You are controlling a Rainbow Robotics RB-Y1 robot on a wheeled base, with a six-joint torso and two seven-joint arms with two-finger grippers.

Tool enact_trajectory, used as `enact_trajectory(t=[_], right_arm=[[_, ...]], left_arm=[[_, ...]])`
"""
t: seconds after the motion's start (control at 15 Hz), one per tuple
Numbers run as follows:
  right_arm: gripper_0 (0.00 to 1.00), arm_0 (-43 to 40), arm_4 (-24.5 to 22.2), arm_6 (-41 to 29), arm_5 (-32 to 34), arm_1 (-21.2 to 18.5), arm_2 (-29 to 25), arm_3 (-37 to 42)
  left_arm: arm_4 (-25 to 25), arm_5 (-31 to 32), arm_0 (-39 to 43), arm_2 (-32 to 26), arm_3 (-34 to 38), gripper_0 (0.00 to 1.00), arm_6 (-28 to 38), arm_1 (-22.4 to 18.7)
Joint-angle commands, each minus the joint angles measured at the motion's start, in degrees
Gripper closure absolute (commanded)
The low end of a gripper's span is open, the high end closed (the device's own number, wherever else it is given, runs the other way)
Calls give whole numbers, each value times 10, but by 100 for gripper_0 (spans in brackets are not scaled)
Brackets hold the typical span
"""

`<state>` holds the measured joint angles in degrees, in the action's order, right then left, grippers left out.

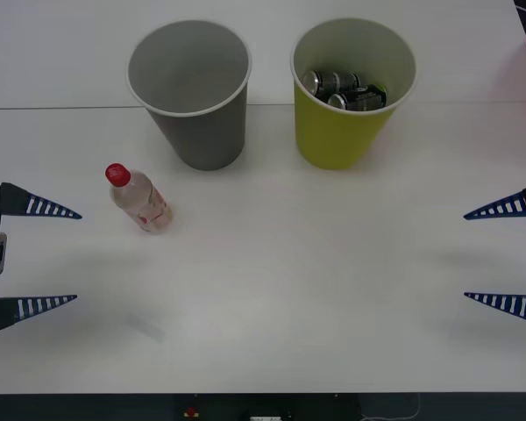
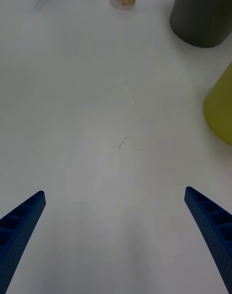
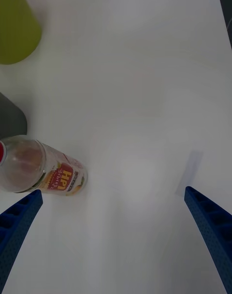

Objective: Put the can into the green bin and the plastic bottle into the gray bin

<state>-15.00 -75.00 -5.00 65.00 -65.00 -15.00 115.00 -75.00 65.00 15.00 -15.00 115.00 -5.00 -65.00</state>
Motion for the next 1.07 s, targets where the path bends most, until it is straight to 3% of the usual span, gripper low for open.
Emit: enact_trajectory(t=[0.07, 0.6, 1.07], right_arm=[[0, 0, 0, 0, 0, 0, 0, 0], [0, 0, 0, 0, 0, 0, 0, 0], [0, 0, 0, 0, 0, 0, 0, 0]], left_arm=[[0, 0, 0, 0, 0, 0, 0, 0], [-7, -27, 4, -12, -21, 0, -4, 17], [54, -83, 4, 22, -94, 0, 14, 17]])
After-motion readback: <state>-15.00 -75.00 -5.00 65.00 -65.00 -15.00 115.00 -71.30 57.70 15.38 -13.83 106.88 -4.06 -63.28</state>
